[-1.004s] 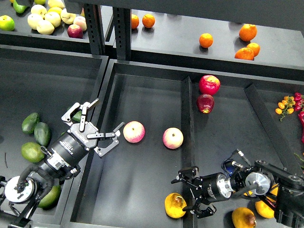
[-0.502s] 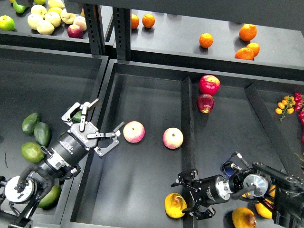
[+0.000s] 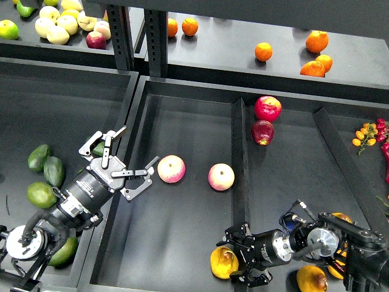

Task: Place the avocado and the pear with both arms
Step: 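Move the right gripper down to the yellow pear nearest the robot, then close the right gripper on the yellow pear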

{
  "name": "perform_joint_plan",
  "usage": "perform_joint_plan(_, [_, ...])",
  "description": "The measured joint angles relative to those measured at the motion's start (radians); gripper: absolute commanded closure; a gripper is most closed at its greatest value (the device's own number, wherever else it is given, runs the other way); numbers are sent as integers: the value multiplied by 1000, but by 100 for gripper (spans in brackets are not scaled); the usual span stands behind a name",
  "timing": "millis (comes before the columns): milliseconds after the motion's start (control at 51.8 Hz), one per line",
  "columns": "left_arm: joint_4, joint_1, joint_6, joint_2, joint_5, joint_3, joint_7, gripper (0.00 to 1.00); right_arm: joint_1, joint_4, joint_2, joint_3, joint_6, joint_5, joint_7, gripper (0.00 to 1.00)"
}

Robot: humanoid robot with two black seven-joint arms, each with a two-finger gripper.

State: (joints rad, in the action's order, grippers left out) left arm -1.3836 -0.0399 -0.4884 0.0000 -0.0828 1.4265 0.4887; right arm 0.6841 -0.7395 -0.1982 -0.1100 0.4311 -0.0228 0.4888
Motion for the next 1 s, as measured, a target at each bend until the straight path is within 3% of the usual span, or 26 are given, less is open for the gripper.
perform_joint_plan(425, [0,0,0,0,1,1,0,1,-23,-13,5,-16,0,5,-1,43])
perform_joint_plan(579, [0,0,0,0,0,2,0,1,-28,-26,4,-15,0,8,0,74])
perform_joint_plan(1004, [0,-1,0,0,0,6,0,1,-29,-60,-9,-22,-4,13,1,75])
